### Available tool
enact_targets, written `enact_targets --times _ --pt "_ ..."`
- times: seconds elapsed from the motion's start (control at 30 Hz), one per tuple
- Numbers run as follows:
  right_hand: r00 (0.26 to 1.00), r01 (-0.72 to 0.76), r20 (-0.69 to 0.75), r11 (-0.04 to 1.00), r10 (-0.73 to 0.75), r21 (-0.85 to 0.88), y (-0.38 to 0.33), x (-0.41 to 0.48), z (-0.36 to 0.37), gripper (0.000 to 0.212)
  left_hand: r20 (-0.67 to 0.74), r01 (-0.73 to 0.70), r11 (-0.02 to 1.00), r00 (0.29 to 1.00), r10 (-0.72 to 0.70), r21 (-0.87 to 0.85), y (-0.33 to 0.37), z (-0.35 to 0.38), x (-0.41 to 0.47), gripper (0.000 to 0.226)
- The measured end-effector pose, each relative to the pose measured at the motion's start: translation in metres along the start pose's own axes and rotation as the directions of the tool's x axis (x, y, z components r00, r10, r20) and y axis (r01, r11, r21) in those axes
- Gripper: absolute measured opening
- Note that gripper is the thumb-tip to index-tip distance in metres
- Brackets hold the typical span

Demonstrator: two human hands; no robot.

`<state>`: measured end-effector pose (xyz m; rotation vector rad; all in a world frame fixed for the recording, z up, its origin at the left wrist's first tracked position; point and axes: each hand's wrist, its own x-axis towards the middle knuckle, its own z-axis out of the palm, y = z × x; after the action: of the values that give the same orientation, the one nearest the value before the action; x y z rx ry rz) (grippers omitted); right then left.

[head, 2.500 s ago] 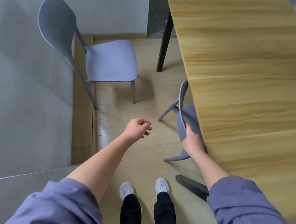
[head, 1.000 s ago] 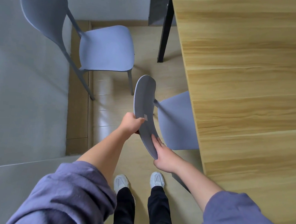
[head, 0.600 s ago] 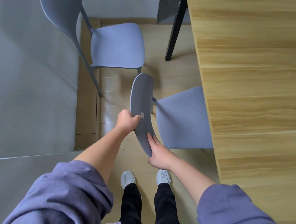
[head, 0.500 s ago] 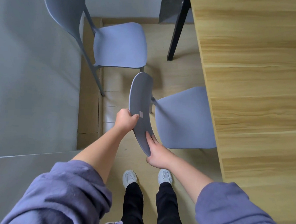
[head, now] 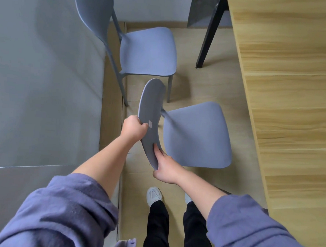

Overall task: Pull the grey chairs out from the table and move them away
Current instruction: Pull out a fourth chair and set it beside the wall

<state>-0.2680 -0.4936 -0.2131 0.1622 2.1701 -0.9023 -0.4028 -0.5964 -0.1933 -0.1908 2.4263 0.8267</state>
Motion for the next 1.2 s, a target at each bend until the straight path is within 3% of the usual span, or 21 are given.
enact_targets --times 0.5,0.83,1.0,1.1,1.2 --pt "0.997 0.061 -0.039 0.996 -0.064 -0.066 -0.113 0.038 0.041 0.095 -0.095 0.1 0.99 0.991 -0.09 0.103 -0.055 -0.102 0.013 0.01" --pt "0.994 0.105 0.023 0.989 -0.103 -0.101 -0.154 0.05 0.067 0.098 -0.142 0.278 0.945 0.956 -0.256 0.173 -0.086 -0.139 0.008 0.018" --pt "0.98 0.153 0.144 0.984 -0.139 -0.095 -0.163 0.059 0.073 0.112 -0.173 0.345 0.914 0.934 -0.312 0.216 -0.099 -0.149 0.007 0.022" --pt "0.954 0.158 0.258 0.987 -0.156 0.013 -0.162 0.061 0.064 0.121 -0.193 0.388 0.893 0.917 -0.349 0.229 -0.108 -0.153 0.006 0.025" --pt "0.936 0.142 0.304 0.982 -0.175 0.127 -0.162 0.063 0.053 0.105 -0.211 0.414 0.876 0.905 -0.369 0.248 -0.113 -0.156 0.005 0.023"
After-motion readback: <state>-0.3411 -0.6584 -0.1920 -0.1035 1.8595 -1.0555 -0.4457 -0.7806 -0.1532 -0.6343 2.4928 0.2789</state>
